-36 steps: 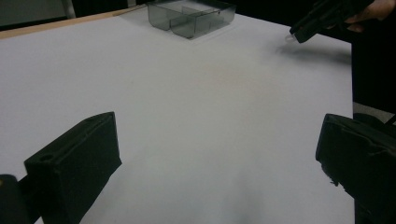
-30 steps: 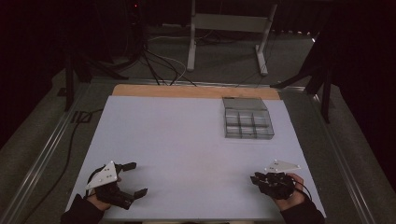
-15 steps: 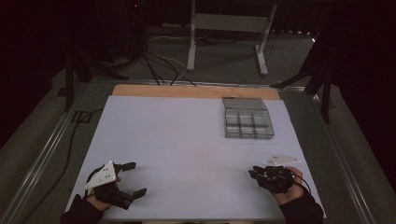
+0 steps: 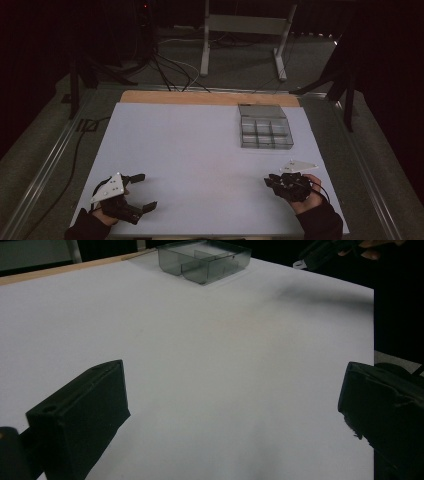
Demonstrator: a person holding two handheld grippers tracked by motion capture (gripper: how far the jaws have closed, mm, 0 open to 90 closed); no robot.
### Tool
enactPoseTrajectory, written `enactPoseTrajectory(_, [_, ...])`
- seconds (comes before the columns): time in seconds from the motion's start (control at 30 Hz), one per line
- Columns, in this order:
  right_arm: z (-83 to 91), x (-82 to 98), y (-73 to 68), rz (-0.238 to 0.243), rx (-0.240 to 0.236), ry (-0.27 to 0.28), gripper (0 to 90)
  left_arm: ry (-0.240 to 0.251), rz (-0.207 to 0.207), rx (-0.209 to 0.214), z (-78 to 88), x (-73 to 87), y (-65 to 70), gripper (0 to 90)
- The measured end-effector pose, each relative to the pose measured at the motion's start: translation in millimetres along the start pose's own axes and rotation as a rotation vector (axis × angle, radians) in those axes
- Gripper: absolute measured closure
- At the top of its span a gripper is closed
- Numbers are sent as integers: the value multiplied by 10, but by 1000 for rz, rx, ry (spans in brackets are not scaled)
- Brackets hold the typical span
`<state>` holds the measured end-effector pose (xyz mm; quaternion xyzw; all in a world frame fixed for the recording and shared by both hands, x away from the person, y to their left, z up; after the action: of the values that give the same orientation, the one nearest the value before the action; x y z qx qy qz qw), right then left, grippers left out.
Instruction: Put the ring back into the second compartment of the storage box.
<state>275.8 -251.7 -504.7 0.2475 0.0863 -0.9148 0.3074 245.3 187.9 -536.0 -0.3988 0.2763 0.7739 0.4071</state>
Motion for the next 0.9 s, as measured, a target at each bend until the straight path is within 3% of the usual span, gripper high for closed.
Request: enactPoseTrajectory(0.9, [5, -295, 148, 10, 28, 20, 723, 1, 1, 3, -3, 3, 1, 3])
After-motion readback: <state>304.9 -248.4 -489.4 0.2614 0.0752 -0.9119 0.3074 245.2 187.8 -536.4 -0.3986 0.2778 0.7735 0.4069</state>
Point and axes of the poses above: each handheld gripper's, and its own axes: z roughly backward along the jaws, x roughly out of its underside, y roughly to its right, the point moved 5 cm from there along -z, roughly forward along the jaws, and after that the axes turned 12 degrees about -y, right-handed, at the moved point
